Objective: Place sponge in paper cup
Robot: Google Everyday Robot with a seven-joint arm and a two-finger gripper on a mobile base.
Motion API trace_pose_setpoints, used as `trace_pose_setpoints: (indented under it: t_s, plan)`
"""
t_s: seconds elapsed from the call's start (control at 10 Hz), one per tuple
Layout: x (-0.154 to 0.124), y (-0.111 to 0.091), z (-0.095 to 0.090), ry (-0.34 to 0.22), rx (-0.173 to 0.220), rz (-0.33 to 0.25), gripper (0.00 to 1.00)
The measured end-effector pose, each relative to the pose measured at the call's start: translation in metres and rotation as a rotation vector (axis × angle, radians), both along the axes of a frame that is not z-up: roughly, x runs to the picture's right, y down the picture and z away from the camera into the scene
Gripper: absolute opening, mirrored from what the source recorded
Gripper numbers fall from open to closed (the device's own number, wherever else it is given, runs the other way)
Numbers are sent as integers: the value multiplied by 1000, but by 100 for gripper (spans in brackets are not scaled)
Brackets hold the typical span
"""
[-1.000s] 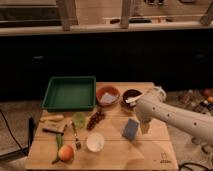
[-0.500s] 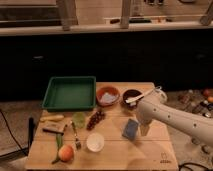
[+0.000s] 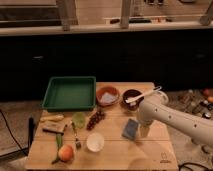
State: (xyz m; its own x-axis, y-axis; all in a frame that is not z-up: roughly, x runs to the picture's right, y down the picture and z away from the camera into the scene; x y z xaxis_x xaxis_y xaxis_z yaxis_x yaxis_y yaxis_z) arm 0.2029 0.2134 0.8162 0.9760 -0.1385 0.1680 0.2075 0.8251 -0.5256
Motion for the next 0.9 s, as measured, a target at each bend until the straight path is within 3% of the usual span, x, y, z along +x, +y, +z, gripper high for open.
trace_pose_setpoints:
  t_s: [0.7, 0.9]
  plan:
    - [6, 10, 10, -42, -46, 27, 76]
    - [8, 12, 13, -49, -51, 38, 65]
